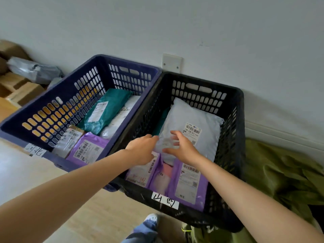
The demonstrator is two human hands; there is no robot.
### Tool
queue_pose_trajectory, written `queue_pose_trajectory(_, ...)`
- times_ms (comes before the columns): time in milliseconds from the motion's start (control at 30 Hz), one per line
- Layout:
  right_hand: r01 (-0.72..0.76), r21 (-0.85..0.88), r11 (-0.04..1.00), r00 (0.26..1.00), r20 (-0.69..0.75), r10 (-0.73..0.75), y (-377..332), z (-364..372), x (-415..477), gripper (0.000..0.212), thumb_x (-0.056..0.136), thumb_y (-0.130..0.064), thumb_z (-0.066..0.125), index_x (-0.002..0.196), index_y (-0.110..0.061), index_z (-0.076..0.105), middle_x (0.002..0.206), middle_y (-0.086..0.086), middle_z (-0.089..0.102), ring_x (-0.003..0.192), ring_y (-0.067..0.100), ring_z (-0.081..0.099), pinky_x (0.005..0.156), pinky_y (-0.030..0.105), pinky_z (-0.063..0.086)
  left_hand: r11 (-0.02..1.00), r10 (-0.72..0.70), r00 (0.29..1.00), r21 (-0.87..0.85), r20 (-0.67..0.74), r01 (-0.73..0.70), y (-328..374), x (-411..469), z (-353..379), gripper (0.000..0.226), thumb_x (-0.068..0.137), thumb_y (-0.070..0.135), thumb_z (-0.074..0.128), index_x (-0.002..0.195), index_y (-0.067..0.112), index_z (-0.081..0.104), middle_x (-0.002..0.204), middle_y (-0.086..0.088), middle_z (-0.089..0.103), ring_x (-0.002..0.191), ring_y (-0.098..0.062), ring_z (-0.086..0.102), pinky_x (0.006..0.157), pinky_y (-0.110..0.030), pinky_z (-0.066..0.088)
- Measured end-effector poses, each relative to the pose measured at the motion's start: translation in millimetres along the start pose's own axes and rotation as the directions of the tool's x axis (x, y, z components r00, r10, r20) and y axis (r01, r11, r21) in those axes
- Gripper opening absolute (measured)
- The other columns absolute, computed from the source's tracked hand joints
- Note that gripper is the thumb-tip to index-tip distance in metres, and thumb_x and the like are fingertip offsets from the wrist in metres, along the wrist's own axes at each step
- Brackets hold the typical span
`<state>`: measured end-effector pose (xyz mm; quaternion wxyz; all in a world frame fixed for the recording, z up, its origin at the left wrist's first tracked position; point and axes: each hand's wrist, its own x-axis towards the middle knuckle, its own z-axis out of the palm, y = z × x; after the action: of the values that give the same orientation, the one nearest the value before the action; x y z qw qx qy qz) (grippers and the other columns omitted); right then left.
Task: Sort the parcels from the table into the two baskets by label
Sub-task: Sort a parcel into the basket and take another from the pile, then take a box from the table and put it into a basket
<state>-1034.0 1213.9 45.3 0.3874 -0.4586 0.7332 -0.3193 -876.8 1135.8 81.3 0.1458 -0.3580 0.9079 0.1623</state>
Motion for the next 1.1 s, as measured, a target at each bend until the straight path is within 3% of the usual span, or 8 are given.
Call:
queue_pose_trajectory(133, 0.093, 0.131, 0.987, 0.995, -0.055, -0.086, -20.5, -7.8, 2.5, 0.068, 0.086, -0.024, 0.073, 0.144, -0.016, 0.038, 0.139, 0.006, 0.047, 0.116, 0.018, 0.052, 0.094, 0.03, 0.047, 0.99, -0.041, 0.982, -0.138, -0.184, 0.015, 1.1, -21.7, -24.6, 0.064, 0.095, 0.025, 0.055, 0.151, 0.022, 0.026, 0.151, -0.004, 0.035, 0.132, -0.027, 0.044, 0.103, -0.04, 0.041)
queue_pose_trajectory(367, 0.248, 0.219, 0.944, 0.967, -0.117, -0.227, -81.7, 1.3, 21.6, 0.045, 0.09, -0.023, 0.067, 0.132, -0.02, 0.05, 0.129, 0.004, 0.056, 0.106, 0.015, 0.06, 0.083, 0.024, 0.047, 0.966, -0.168, 0.878, -0.253, -0.448, 0.056, -37.3, -68.1, -69.5, 0.054, 0.097, 0.026, 0.052, 0.148, 0.027, 0.034, 0.15, 0.003, 0.038, 0.131, -0.021, 0.045, 0.102, -0.036, 0.042)
queue_pose_trajectory(533, 0.333, 0.199, 0.922, 0.943, -0.099, -0.319, -136.2, 38.7, 37.7, 0.039, 0.094, -0.015, 0.061, 0.131, -0.013, 0.05, 0.122, 0.006, 0.057, 0.101, 0.016, 0.06, 0.087, 0.031, 0.051, 0.931, -0.311, 0.796, -0.333, -0.52, 0.146, -93.9, -104.5, -90.2, 0.054, 0.097, 0.024, 0.054, 0.148, 0.026, 0.036, 0.151, 0.004, 0.039, 0.127, -0.015, 0.049, 0.099, -0.027, 0.04)
queue_pose_trajectory(700, 0.357, 0.207, 0.911, 0.934, -0.077, -0.349, -192.4, 101.0, 59.2, 0.032, 0.094, -0.017, 0.06, 0.126, -0.019, 0.053, 0.117, -0.001, 0.058, 0.1, 0.011, 0.06, 0.085, 0.027, 0.051, 0.902, -0.397, 0.741, -0.378, -0.542, 0.207, -175.3, -138.5, -98.7, 0.051, 0.096, 0.026, 0.055, 0.145, 0.026, 0.039, 0.148, 0.002, 0.042, 0.128, -0.018, 0.048, 0.101, -0.032, 0.041)
queue_pose_trajectory(900, 0.375, 0.19, 0.907, 0.927, -0.103, -0.361, -264.5, 196.5, 85.4, 0.03, 0.093, -0.013, 0.061, 0.122, -0.019, 0.056, 0.115, 0.002, 0.06, 0.097, 0.015, 0.061, 0.088, 0.035, 0.054, 0.872, -0.439, 0.721, -0.448, -0.536, 0.198, -292.3, -175.0, -99.5, 0.044, 0.096, 0.025, 0.056, 0.139, 0.025, 0.047, 0.14, 0.001, 0.049, 0.119, -0.02, 0.053, 0.095, -0.032, 0.048)
queue_pose_trajectory(1100, 0.318, 0.249, 0.915, 0.948, -0.097, -0.303, -338.0, 297.7, 108.4, 0.028, 0.094, -0.01, 0.059, 0.121, -0.015, 0.055, 0.116, 0.007, 0.06, 0.096, 0.012, 0.06, 0.092, 0.036, 0.053, 0.849, -0.464, 0.722, -0.491, -0.513, 0.196, -403.4, -205.8, -98.5, 0.046, 0.096, 0.022, 0.056, 0.141, 0.025, 0.044, 0.144, 0.0, 0.045, 0.128, -0.02, 0.046, 0.097, -0.028, 0.043)
